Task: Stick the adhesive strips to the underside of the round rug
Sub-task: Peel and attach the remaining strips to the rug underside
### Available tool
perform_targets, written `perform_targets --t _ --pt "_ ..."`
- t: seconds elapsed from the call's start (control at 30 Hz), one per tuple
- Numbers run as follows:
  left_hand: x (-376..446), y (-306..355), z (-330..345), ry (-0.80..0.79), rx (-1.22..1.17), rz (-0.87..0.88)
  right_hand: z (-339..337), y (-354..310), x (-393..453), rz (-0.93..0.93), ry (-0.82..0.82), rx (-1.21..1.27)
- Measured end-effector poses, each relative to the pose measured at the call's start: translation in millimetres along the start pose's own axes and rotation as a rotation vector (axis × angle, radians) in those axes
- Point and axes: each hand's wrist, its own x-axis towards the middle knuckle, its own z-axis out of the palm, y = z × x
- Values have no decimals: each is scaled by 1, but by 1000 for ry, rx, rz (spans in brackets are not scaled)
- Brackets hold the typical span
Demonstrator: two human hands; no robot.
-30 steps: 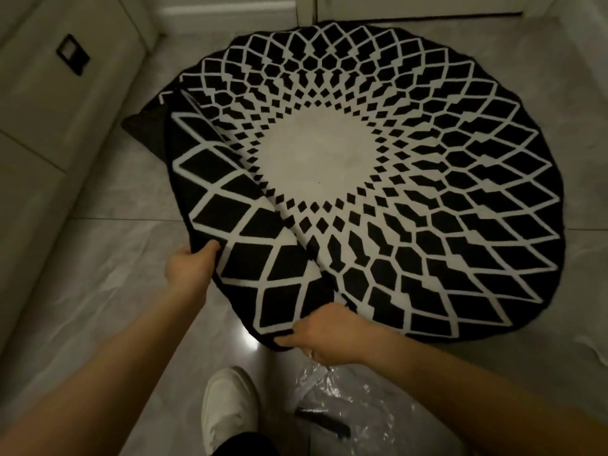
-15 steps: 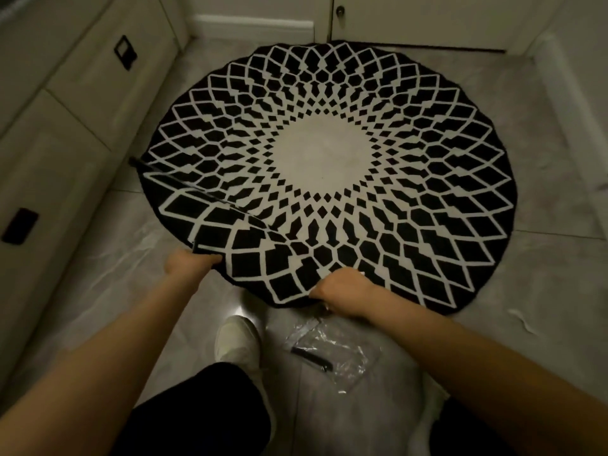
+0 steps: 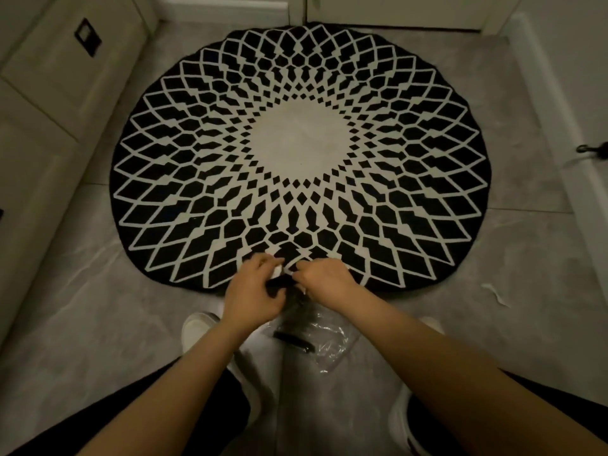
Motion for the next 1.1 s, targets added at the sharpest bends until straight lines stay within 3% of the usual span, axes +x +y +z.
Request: perform_targets --t 0.13,0.23,0.3,0.37,0.47,0.6,0.73,0.9,1.0,1.1 --pt "16 3 19 -21 -168 -75 5 15 -4 50 136 160" --pt "27 -3 21 -69 -124 -73 10 35 -14 159 168 286" --pt "31 -8 19 -79 -95 -99 20 57 -24 410 284 434" --pt "33 -14 17 -66 -103 -137 37 87 -35 792 392 584" --pt "38 -21 18 -46 -148 -193 60 131 -58 1309 408 850" --pt "45 -22 22 -53 -163 -236 73 165 -85 1679 427 1112" --pt "46 -19 21 -37 -184 -294 72 176 -84 1643 554 1512" --pt "51 -33 20 -98 -197 -427 38 175 -40 1404 799 1353" --pt "55 -57 16 -156 -271 -524 4 174 7 1227 808 1230" --pt "61 -82 12 -161 -369 -629 -25 170 51 935 783 1350"
